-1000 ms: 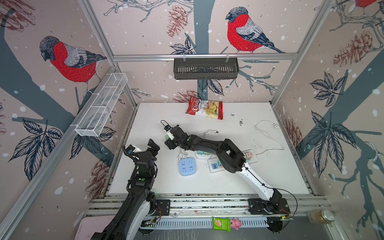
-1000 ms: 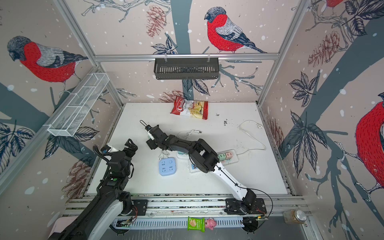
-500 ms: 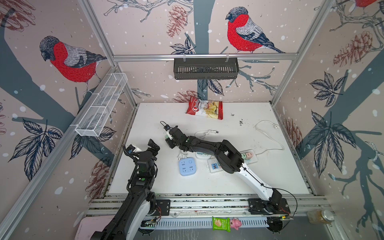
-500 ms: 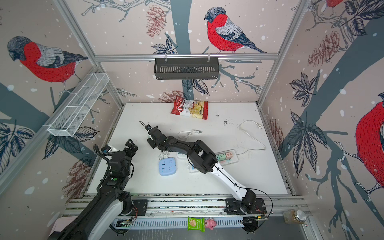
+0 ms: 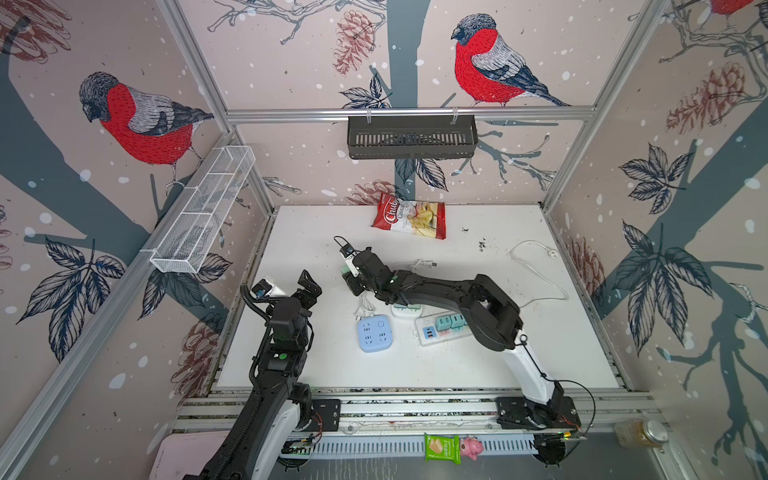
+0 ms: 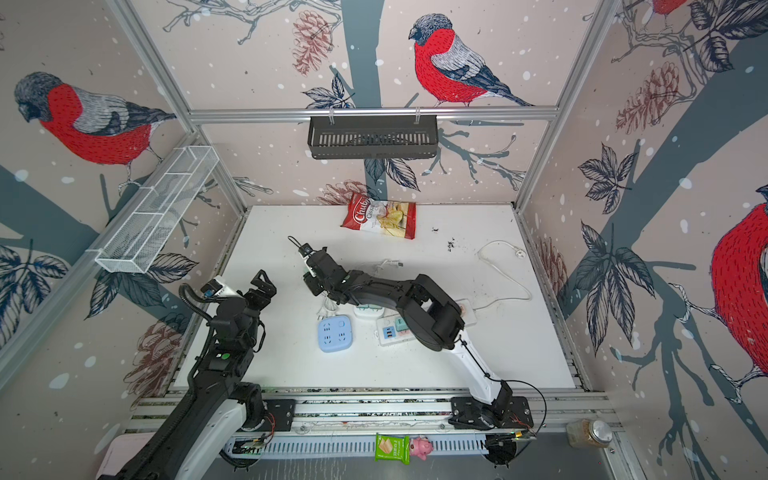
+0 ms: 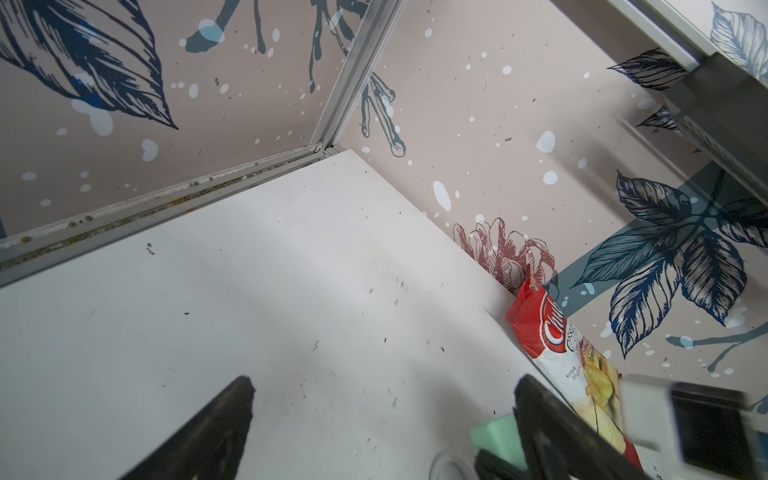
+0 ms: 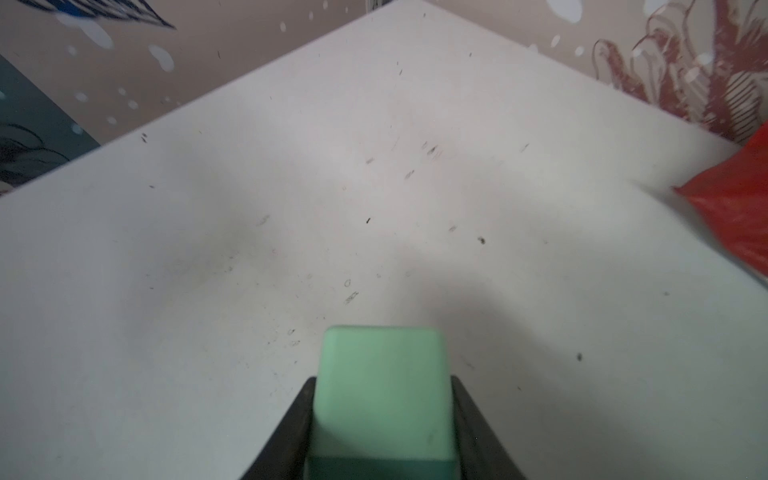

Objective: Insert the plug
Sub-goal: 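Lift the mint adapter with the right gripper and carry it toward the left gripper, then close the left gripper on the mint adapter held by the right gripper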

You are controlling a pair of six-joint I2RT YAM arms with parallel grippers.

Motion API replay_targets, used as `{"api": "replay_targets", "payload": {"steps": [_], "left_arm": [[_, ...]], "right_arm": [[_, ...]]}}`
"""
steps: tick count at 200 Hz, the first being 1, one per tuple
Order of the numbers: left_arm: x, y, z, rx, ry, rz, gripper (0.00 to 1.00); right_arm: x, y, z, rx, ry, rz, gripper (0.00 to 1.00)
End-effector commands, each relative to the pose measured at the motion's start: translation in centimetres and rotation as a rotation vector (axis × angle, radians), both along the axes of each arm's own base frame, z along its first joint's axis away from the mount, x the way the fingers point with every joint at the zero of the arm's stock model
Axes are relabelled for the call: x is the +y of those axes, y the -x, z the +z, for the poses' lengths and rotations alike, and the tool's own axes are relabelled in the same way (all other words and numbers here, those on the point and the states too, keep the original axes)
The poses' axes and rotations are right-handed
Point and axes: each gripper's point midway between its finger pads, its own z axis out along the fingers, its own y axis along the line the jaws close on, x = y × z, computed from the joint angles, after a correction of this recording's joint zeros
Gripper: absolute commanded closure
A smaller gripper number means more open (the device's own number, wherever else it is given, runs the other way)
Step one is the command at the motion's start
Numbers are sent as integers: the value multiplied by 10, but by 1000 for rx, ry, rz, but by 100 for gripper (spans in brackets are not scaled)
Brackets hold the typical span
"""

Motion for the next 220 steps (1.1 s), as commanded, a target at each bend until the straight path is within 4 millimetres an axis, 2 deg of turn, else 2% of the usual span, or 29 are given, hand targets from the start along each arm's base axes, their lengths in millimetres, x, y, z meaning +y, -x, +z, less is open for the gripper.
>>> {"api": "replay_targets", "payload": {"steps": [1,14,29,57,75,105,129,141,162,204,220], "left_arm": [[-33,-10,17,-40,-33,-202,3],[-52,-14,37,-72,-44,-307,4],[-67,-14,55,-87,-34,-376,11],[-102,-8,98,-110,-81,-520,17],[-128,-2,124,-110,-118,-620,21],[-172,10,152,-100,-159,-815,21],[-196,19,174,-62,-200,-958,22],[-205,24,195,-59,-241,-1022,25],[-221,33,199,-28,-313,-1115,32],[-278,53,166,62,-468,-1312,37],[-300,66,161,39,-468,-1421,39]], "right_arm": [[-21,6,57,-111,-121,-25,77],[-46,17,77,-155,-157,-45,77],[-76,30,95,-211,-192,-63,78],[-143,58,113,-315,-255,-126,78],[-178,80,126,-403,-305,-124,78],[-212,107,149,-516,-336,-90,80],[-237,110,154,-566,-334,-139,81],[-248,112,158,-585,-339,-167,82],[-259,120,161,-620,-349,-155,83],[-280,146,168,-748,-438,-103,84],[-278,153,166,-787,-433,-61,86]]}}
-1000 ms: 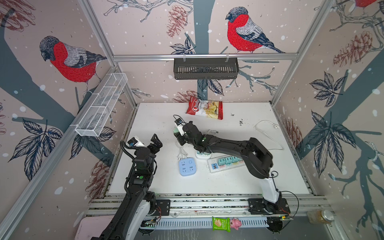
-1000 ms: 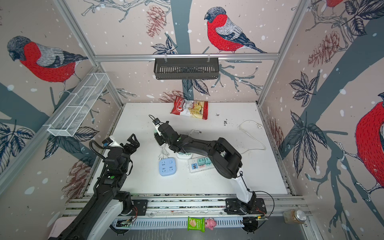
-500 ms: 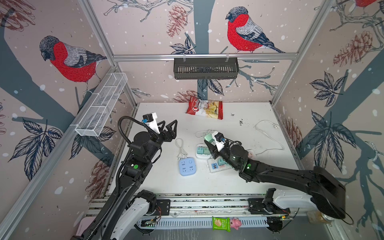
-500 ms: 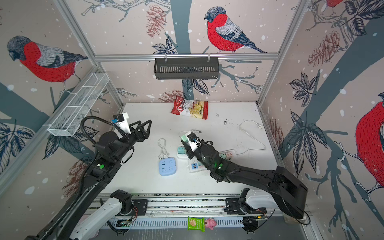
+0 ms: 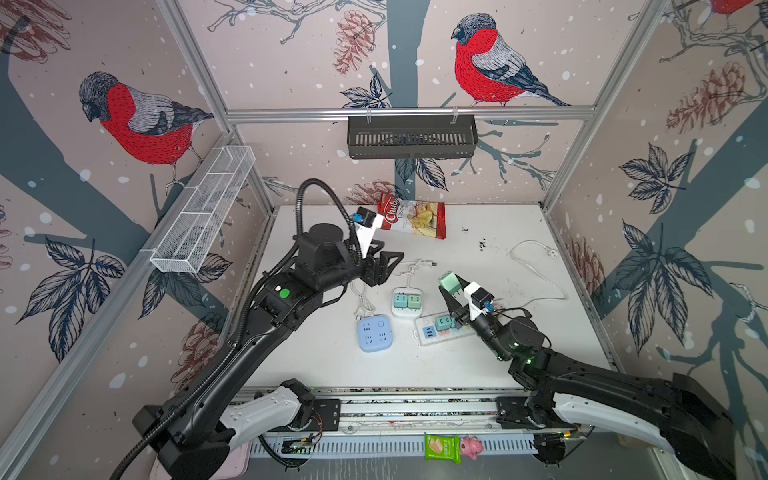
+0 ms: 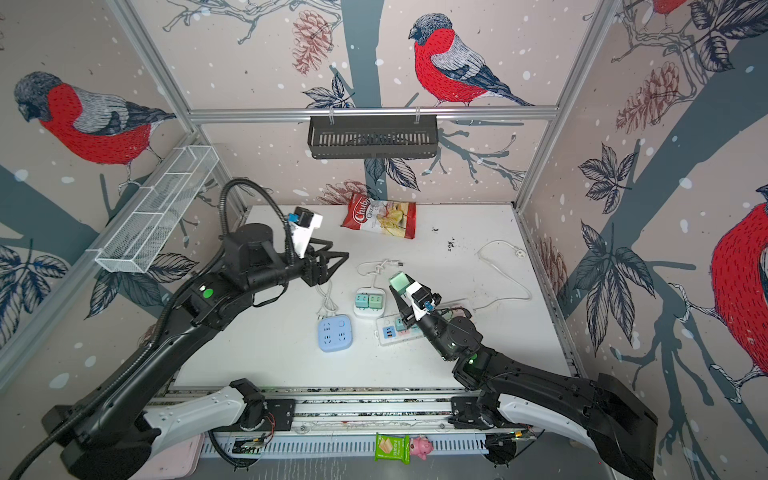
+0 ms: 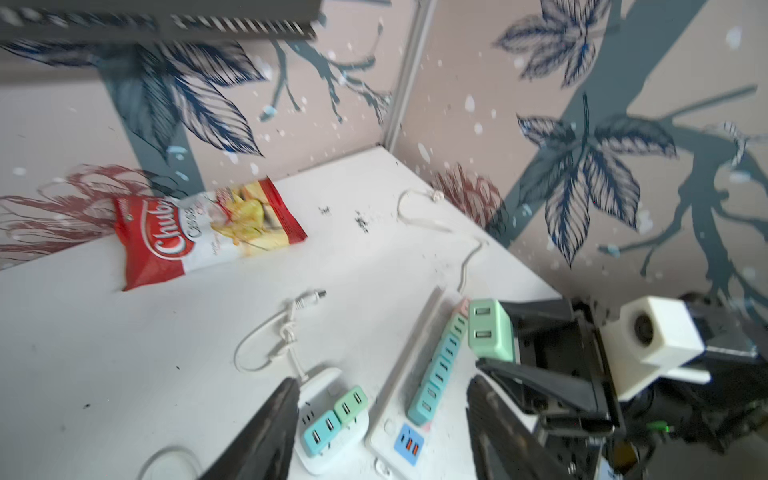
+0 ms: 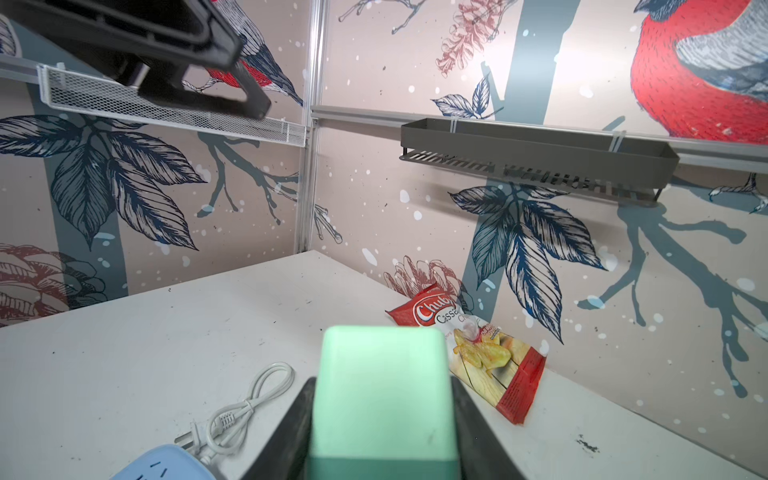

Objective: Insert the plug
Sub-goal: 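Close the left gripper on the mint adapter held by the right gripper, then open the right gripper and draw it back while the left gripper holds the adapter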

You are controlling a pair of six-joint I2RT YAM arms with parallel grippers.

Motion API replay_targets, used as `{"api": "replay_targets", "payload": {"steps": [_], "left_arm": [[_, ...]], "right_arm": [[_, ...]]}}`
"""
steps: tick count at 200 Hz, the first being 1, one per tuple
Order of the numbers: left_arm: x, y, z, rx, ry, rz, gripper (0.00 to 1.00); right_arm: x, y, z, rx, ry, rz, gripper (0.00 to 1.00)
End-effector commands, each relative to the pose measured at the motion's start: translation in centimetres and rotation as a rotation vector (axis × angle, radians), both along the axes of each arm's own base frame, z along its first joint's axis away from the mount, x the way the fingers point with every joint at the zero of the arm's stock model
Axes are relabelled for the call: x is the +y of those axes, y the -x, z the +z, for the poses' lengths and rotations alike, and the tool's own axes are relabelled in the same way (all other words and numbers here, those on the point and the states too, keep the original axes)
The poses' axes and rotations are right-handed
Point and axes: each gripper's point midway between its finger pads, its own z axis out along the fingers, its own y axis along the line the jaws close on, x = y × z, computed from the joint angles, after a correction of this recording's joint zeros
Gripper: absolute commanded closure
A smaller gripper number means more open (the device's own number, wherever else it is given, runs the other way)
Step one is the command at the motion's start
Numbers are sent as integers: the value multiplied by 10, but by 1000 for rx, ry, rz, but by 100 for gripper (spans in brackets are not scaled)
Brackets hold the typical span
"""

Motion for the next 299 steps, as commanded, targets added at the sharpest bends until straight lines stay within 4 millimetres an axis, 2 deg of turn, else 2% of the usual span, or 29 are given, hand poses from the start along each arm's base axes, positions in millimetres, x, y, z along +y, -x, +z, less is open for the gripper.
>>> {"api": "replay_targets", "payload": {"steps": [1,22,59,99,133,180,218,242,271,280,288,299], "left_arm": [[-21,18,-11,-19,-54,-145,39],[-40,32,-24,27,-74,-253,41],[-55,47,-48,54,-154,-317,41],[-68,51,-57,113,-149,-358,41],[-72,46,-65,151,-168,-341,41],[-74,49,-83,202,-203,-360,41],[-82,55,-84,224,-195,-398,45],[-86,58,-87,237,-201,-413,54],[-86,62,-84,233,-193,-428,77],[-85,63,-82,228,-188,-428,89],[-85,64,-80,221,-184,-431,97],[-84,64,-78,211,-183,-435,100]], "right_arm": [[-2,16,25,-144,-49,48,86],[4,11,19,-148,-6,40,89],[12,13,14,-154,-2,73,89],[30,17,10,-171,22,122,92],[31,22,14,-191,-3,120,92],[38,24,12,-192,1,133,92],[44,26,11,-199,15,132,92],[45,26,10,-200,17,127,92],[45,25,9,-197,17,123,92],[45,25,9,-198,16,123,91],[45,25,9,-198,16,122,88],[44,25,10,-197,13,120,72]]}}
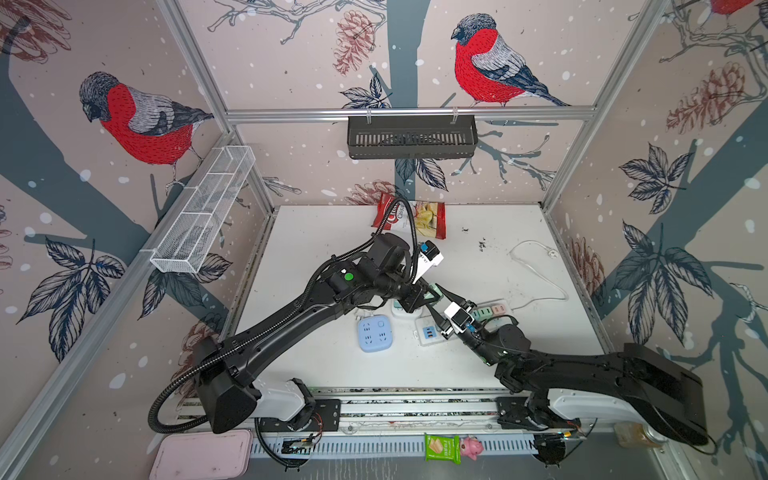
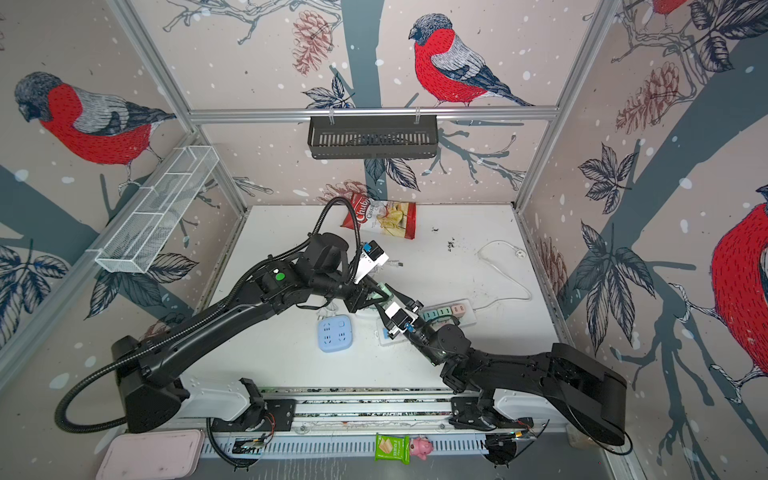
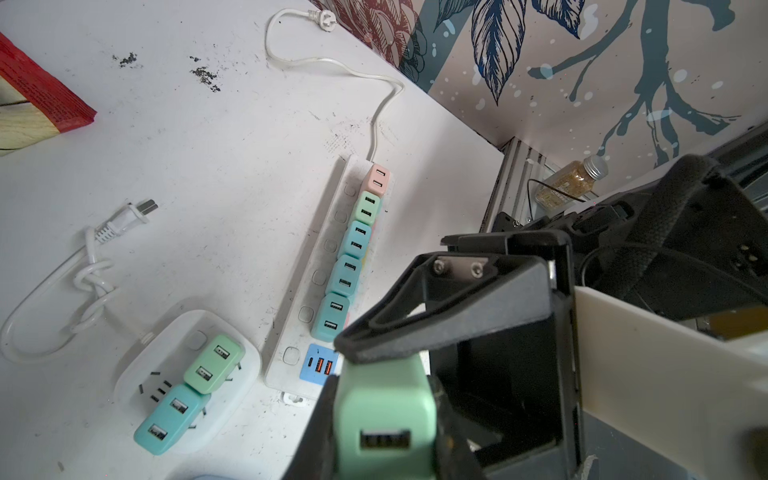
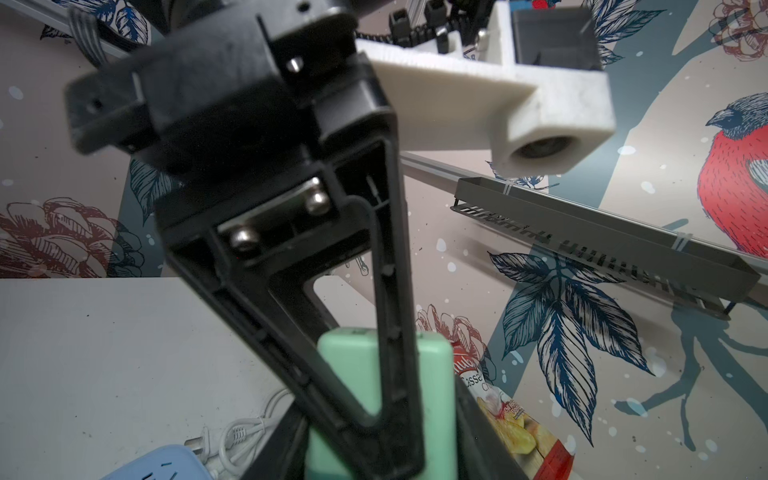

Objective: Insert the plug
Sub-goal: 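Open the right gripper and draw it back while the left gripper holds the adapter, then carry the mint adapter with the left gripper and lower it into the blue square socket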

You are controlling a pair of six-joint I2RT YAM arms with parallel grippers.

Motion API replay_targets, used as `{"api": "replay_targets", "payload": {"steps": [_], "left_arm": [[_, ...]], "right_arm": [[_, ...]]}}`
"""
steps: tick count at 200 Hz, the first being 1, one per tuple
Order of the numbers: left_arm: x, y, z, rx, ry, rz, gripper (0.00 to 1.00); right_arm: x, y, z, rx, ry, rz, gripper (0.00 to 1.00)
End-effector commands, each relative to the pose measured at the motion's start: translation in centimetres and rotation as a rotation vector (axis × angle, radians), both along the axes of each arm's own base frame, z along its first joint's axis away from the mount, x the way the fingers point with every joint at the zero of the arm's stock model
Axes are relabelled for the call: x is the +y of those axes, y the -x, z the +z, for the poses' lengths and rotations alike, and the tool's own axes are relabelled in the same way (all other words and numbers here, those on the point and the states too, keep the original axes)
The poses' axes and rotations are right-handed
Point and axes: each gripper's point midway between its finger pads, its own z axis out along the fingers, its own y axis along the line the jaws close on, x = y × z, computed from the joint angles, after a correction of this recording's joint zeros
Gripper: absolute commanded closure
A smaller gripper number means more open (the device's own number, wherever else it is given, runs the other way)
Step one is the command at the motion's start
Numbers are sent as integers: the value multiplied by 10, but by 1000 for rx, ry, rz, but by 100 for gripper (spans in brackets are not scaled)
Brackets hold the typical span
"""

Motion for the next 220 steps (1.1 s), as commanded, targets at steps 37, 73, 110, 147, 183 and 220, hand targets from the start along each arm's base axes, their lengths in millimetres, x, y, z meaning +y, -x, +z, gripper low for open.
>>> {"api": "replay_targets", "payload": {"steps": [37,73,110,147,183,220], "left_arm": [[3,5,20,-129,7,-75,100],[19,-19,46,-414,-51,-39,100],[58,-47,45,-779,-227,30,100],[83,-44,-6,-875,-444,-121,100],[84,-37,-48,-722,-511,-197,100],[85,-34,-91,-616,-560,-221,100]], "right_arm": [[-8,6,20,-6,-97,12,0],[-23,12,26,-21,-116,2,0],[-46,21,37,-39,-174,-4,0],[-67,28,45,-34,-212,-15,0],[-89,22,46,-5,-261,-73,0],[-110,-5,41,88,-278,-223,0]]}}
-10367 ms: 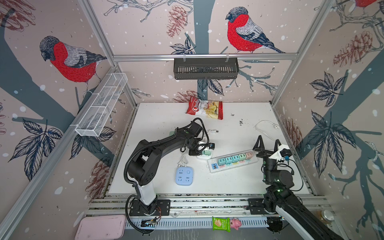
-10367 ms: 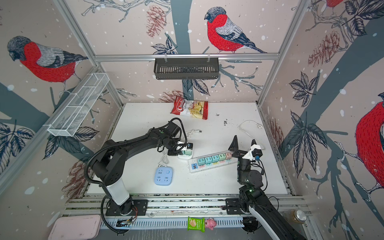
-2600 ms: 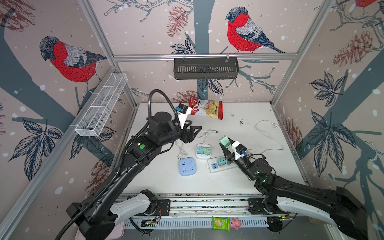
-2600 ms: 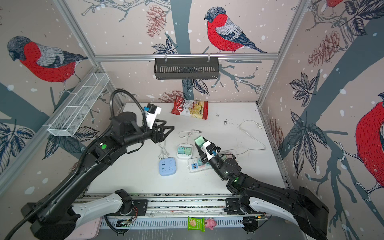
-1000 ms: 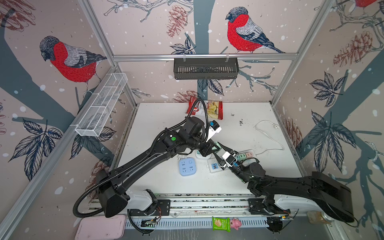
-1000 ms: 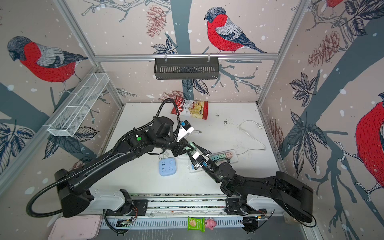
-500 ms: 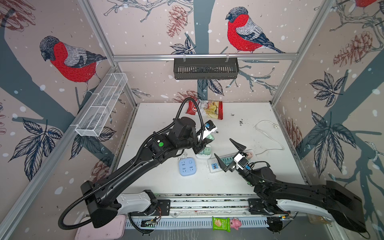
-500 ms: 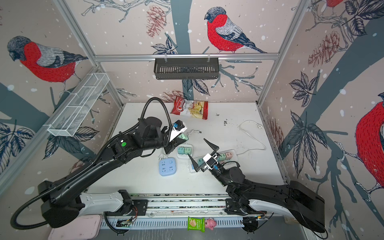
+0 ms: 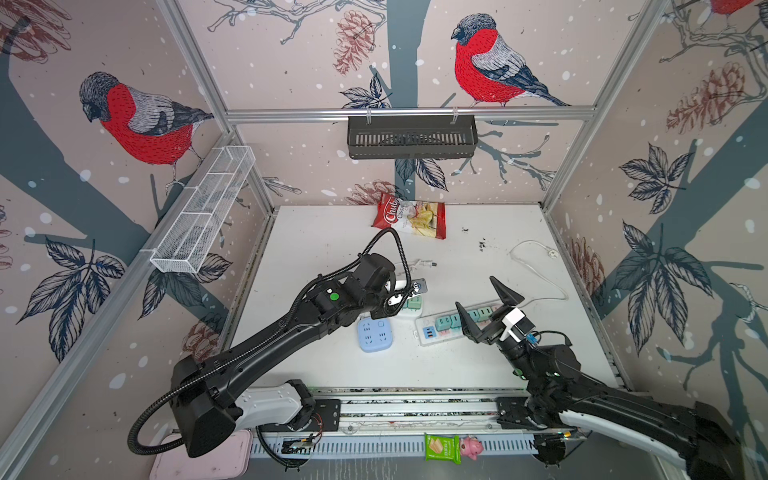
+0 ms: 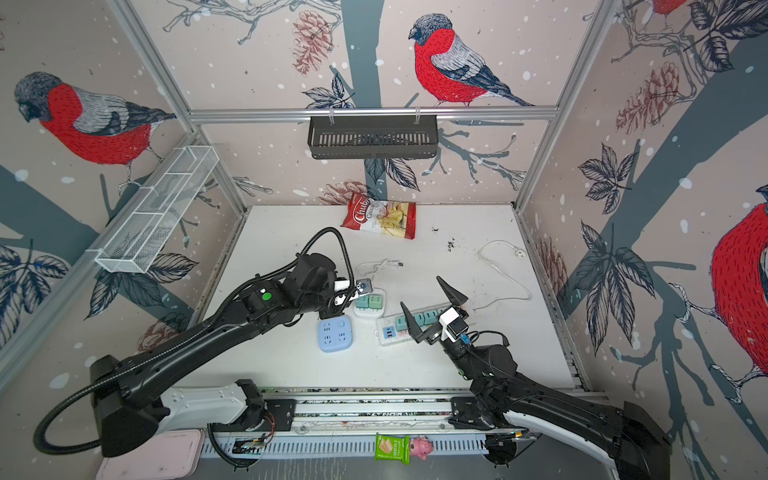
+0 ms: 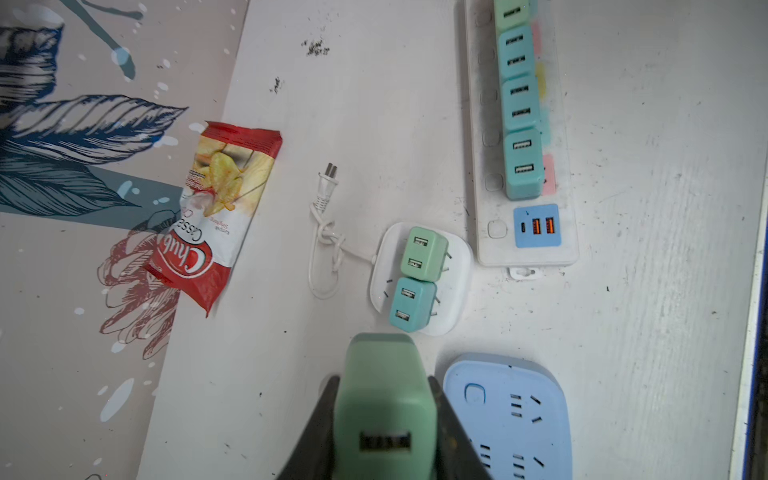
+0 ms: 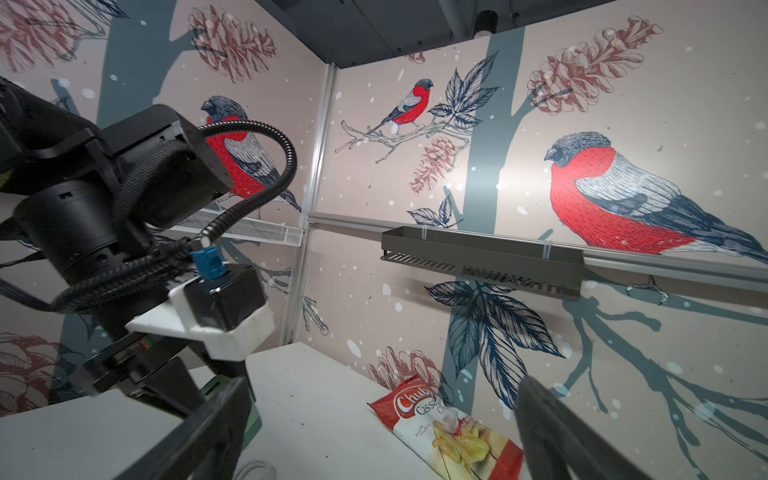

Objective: Insert the plug
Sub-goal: 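Carry the mint adapter with the left gripper and lower it into the blue square socket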

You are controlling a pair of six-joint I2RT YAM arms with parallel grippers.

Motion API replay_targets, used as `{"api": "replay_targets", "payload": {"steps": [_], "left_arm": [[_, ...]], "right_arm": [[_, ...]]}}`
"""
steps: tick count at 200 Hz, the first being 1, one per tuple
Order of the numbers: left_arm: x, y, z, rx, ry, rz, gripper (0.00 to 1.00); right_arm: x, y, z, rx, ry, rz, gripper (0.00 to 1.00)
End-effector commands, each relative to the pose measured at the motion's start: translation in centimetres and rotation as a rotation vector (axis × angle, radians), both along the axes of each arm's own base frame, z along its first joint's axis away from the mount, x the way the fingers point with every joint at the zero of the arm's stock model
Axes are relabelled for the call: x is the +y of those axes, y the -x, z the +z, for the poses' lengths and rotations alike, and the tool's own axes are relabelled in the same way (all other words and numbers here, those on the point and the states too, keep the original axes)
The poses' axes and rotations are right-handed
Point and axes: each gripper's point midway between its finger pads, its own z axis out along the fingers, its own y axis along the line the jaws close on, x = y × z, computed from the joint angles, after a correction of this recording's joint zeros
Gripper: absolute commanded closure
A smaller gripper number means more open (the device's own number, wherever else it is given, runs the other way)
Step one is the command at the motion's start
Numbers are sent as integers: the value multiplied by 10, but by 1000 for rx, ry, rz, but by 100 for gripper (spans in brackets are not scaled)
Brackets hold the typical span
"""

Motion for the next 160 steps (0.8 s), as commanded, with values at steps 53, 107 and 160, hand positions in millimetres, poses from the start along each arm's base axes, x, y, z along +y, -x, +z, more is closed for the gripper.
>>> {"api": "replay_targets", "payload": {"steps": [53,107,160], "left_arm": [[28,24,-74,174,-121,64,100],[53,31,-105,162,-179,120,100],[45,41,-109,220,-118,85,100]], "right_arm": [[-30,-43,-12,184,-63,-160,0],[-39,-42,-11,182,-79,-159,0],[-43,-35,-7,164,-102,-130,0]]}}
